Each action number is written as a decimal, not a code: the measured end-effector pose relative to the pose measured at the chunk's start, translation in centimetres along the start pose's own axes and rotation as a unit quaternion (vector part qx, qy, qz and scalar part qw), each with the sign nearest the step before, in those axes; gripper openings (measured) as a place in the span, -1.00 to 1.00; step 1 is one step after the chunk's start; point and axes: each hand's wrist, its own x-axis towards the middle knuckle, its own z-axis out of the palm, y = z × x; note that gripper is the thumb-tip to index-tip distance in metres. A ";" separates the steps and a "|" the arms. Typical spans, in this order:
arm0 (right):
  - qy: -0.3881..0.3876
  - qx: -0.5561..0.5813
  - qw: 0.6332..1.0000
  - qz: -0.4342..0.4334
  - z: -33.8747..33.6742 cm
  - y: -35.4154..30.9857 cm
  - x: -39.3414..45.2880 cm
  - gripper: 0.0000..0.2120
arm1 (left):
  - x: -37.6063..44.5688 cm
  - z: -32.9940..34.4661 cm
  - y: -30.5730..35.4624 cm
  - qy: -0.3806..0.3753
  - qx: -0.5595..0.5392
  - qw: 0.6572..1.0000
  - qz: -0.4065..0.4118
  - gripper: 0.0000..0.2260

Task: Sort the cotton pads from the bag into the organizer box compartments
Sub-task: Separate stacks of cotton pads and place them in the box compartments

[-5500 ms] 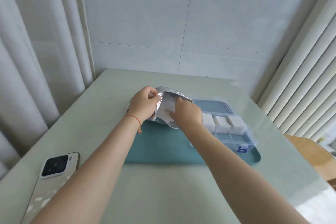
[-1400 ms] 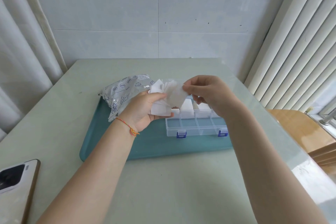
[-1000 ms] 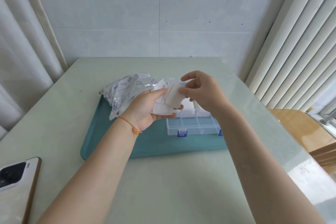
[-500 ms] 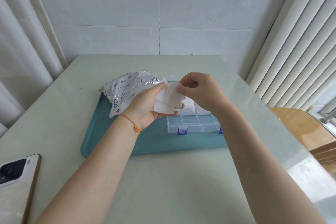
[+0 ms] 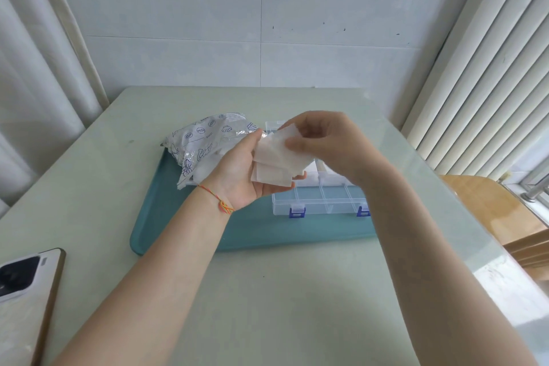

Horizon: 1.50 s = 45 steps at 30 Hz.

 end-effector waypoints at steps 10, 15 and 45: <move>-0.023 -0.296 0.954 -0.034 3.2 0.8 0.4 -0.66 | 0.7 -0.1 -0.5 0.014 -0.035 0.999 -0.007 -0.58; -0.012 -0.292 0.956 -0.023 3.5 0.6 0.4 -0.74 | 1.1 -0.4 -0.6 0.022 -0.038 0.999 -0.004 -0.59; 0.098 -0.042 0.982 0.156 5.5 0.6 0.4 -0.73 | 2.2 0.0 -1.4 0.029 -0.184 0.978 0.093 -0.77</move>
